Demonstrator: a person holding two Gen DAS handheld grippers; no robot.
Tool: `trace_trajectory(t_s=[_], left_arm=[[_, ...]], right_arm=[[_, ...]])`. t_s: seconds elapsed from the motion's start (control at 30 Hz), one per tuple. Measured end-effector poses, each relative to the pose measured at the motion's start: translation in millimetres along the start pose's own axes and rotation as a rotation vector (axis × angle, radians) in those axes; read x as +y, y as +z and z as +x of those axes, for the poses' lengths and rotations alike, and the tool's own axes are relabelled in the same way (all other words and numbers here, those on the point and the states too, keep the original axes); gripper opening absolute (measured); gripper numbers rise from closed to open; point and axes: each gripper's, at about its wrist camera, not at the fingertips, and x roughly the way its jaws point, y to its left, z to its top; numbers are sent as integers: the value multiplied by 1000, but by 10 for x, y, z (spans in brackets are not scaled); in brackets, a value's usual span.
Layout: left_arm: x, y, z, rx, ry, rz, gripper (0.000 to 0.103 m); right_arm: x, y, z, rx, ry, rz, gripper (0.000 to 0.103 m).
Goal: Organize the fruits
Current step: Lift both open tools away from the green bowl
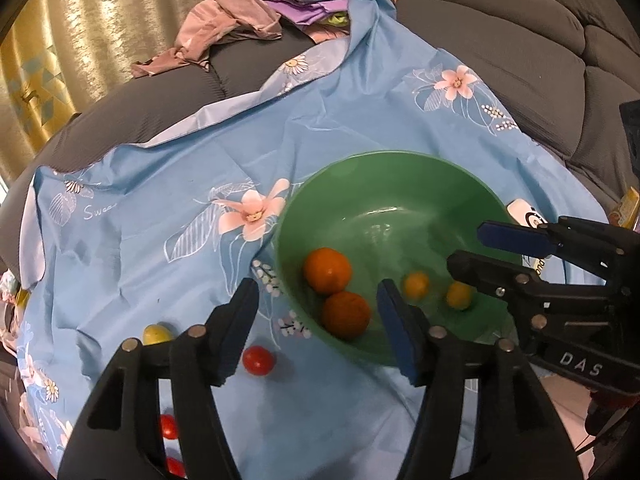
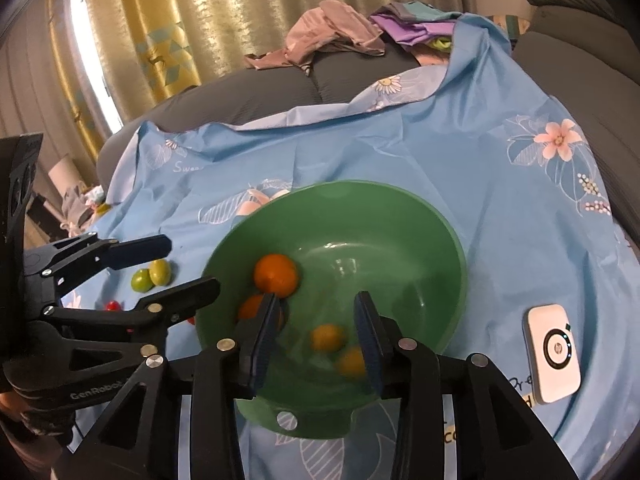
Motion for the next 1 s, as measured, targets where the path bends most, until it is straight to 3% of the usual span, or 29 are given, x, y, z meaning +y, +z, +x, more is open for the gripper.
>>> trace_trajectory(t_s=[0.27, 0.63, 0.77, 1.0], left_arm=[[247, -299, -280, 9, 33, -71, 81], [1186, -1390, -836, 103, 197, -361, 81], [1395, -1716, -987, 115, 213, -463, 81], [1489, -1926, -1107, 104, 209, -519, 81]], right_arm=[[58, -57, -156, -9, 23, 9, 39], [365, -202, -295, 23, 91, -37, 39], [589, -238, -276, 41, 140, -74, 39], [1019, -249, -210, 66, 197, -155, 39]])
